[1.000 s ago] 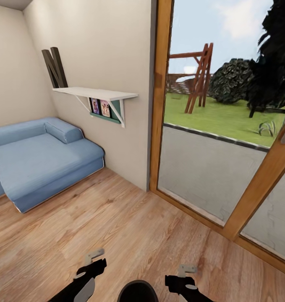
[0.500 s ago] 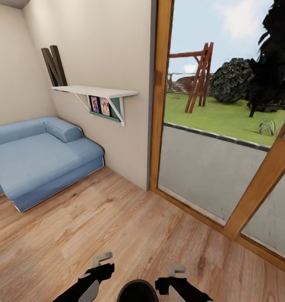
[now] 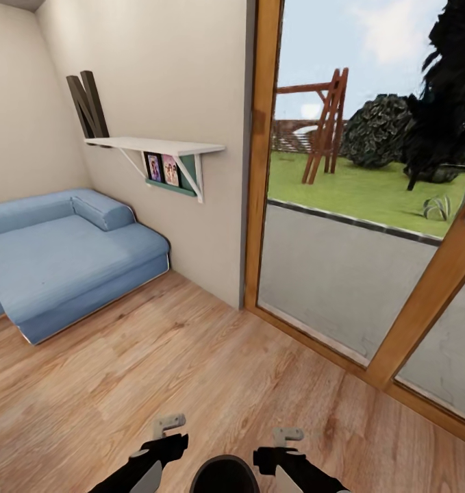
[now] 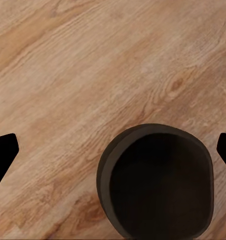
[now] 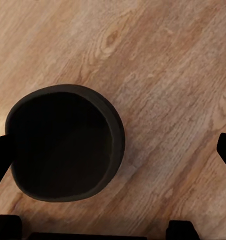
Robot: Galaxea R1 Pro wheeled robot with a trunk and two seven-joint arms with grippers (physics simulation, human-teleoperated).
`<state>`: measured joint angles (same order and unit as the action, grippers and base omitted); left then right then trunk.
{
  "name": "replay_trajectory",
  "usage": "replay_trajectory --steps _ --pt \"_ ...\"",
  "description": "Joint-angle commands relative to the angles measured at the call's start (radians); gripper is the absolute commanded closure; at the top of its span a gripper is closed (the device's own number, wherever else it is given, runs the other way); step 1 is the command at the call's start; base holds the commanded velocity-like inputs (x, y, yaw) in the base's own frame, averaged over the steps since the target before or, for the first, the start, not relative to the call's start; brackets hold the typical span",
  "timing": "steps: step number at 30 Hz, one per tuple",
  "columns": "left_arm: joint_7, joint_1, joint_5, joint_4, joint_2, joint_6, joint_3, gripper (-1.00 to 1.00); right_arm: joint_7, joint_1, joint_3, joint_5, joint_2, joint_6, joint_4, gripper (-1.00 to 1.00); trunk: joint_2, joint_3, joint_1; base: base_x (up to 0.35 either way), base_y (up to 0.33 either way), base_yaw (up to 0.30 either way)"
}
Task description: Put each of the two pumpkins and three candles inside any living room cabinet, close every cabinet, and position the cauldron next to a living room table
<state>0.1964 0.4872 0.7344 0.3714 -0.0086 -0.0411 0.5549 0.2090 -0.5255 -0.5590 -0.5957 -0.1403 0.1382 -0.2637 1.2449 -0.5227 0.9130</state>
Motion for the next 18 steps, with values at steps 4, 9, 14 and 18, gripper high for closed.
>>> replay_trajectory --steps 4,9,14,18 --pt "-0.034 0.001 0.005 -0.024 -0.012 0.004 0.016 -1.00 0.007 -0.001 -0.009 -0.006 0.001 -0.002 -0.003 -1.00 0.029 -0.014 0.015 0.000 0.000 0.000" --pt "-0.097 0.001 0.003 -0.029 -0.018 0.006 0.019 -1.00 0.007 -0.001 -0.008 -0.006 0.002 -0.017 -0.005 -1.00 0.064 -0.029 0.035 0.000 0.000 0.000" --pt "-0.104 0.001 0.001 -0.029 -0.019 0.006 0.021 -1.00 0.006 -0.001 -0.009 -0.006 0.002 -0.023 -0.009 -1.00 0.099 -0.045 0.054 0.000 0.000 0.000" --pt "-0.105 0.001 0.002 -0.029 -0.013 0.006 0.022 -1.00 0.006 -0.001 -0.008 -0.006 0.002 -0.024 -0.011 -1.00 0.127 -0.057 0.069 0.000 0.000 0.000"
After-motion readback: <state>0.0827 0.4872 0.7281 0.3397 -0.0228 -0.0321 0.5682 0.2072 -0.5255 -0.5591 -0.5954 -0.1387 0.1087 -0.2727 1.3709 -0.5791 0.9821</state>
